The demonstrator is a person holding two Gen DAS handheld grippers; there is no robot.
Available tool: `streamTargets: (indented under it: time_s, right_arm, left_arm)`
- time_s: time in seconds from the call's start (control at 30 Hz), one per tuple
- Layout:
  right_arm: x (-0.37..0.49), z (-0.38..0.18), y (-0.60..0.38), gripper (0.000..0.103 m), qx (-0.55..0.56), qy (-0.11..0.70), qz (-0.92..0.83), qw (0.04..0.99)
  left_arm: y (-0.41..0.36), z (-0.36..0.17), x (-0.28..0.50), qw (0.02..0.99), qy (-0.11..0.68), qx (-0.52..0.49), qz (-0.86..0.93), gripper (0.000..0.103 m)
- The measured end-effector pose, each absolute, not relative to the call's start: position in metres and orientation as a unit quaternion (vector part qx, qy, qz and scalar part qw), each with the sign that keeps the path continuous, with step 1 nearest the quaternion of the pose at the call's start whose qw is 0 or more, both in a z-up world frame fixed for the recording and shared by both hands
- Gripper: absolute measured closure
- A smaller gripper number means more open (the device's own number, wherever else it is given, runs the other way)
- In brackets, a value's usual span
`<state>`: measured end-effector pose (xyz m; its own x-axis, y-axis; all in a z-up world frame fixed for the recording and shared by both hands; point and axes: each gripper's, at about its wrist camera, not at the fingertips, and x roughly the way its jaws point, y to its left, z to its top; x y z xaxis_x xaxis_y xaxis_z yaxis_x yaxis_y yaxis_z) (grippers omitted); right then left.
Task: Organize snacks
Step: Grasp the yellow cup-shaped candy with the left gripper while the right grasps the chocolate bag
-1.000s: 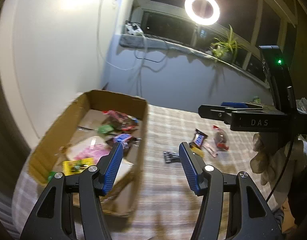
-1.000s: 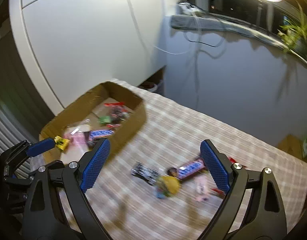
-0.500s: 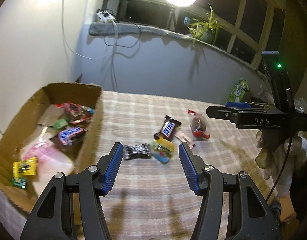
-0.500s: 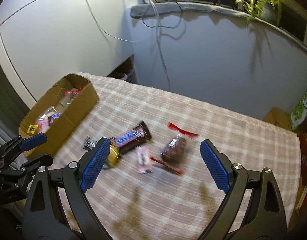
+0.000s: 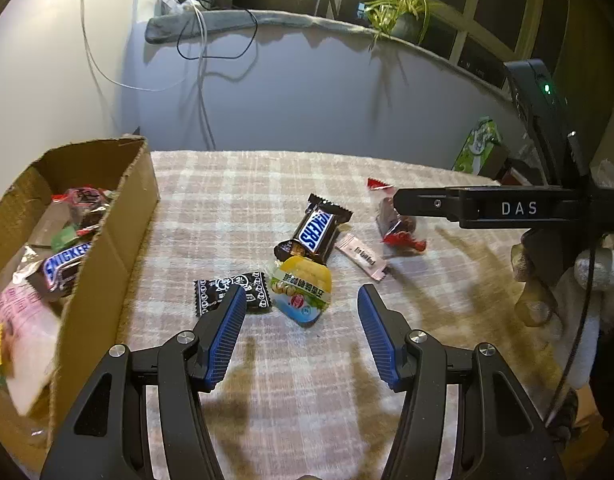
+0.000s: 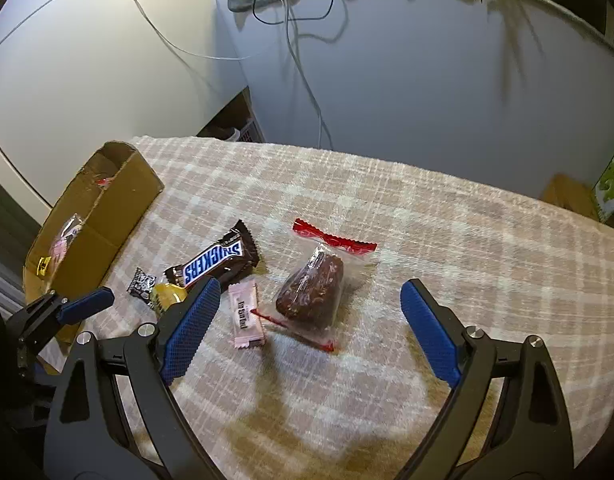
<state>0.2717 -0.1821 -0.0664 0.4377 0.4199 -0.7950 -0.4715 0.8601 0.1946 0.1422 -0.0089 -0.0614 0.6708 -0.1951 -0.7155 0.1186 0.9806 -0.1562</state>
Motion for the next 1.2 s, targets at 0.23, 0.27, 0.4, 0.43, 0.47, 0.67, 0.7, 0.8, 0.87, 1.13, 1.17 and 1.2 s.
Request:
streamTargets:
  time_s: [0.23,0.27,0.4,0.43,0.47,0.67,0.7,0.8,0.87,1.13,1.17,1.2]
  right_arm:
    - [0.283,-0.077,-0.176,0.009,-0.019,0.471,0.266,0.841]
    - [0.283,-0.079,-0.175,0.009,-0.018,0.473,0.267,0.840]
    - [0.286,-0.083,-0.170,0.014,-0.022,0.475,0.268,0.838]
    - [0.286,-0.083,-0.170,0.017,-0.022,0.477,0.268,0.837]
    - [0.287,-0.084,-0.168,0.018,-0.022,0.478,0.269,0.836]
    - [0.288,-0.090,-0.168,0.035,-0.019,0.487,0.266,0.832]
    - [0.289,-0.092,-0.168,0.041,-0.016,0.490,0.265,0.830]
    - [0.289,-0.094,-0.171,0.054,-0.008,0.496,0.265,0.827]
    - [0.288,-0.093,-0.173,0.059,-0.004,0.496,0.267,0.826]
    - [0.281,-0.086,-0.181,0.066,0.008,0.487,0.269,0.831]
    - [0.280,-0.085,-0.182,0.066,0.009,0.485,0.268,0.832]
    - [0.278,-0.083,-0.183,0.066,0.011,0.483,0.269,0.833]
  left_arm:
    - [-0.022,-0.074,0.158,0.910,0.405,-0.013,-0.089,0.046]
    - [-0.024,-0.076,0.159,0.909,0.406,-0.008,-0.088,0.046]
    - [-0.026,-0.081,0.164,0.907,0.412,-0.006,-0.084,0.046]
    - [-0.026,-0.083,0.165,0.906,0.414,-0.006,-0.084,0.046]
    - [-0.026,-0.084,0.166,0.905,0.417,-0.007,-0.083,0.047]
    - [-0.025,-0.088,0.170,0.902,0.425,-0.012,-0.080,0.063]
    - [-0.026,-0.089,0.170,0.902,0.425,-0.011,-0.080,0.063]
    - [-0.025,-0.088,0.171,0.902,0.424,-0.010,-0.079,0.063]
    - [-0.025,-0.088,0.171,0.903,0.422,-0.011,-0.078,0.063]
    - [-0.024,-0.083,0.164,0.907,0.413,-0.015,-0.079,0.064]
    - [-0.023,-0.082,0.163,0.908,0.412,-0.017,-0.079,0.064]
    - [-0.023,-0.080,0.162,0.908,0.411,-0.019,-0.079,0.064]
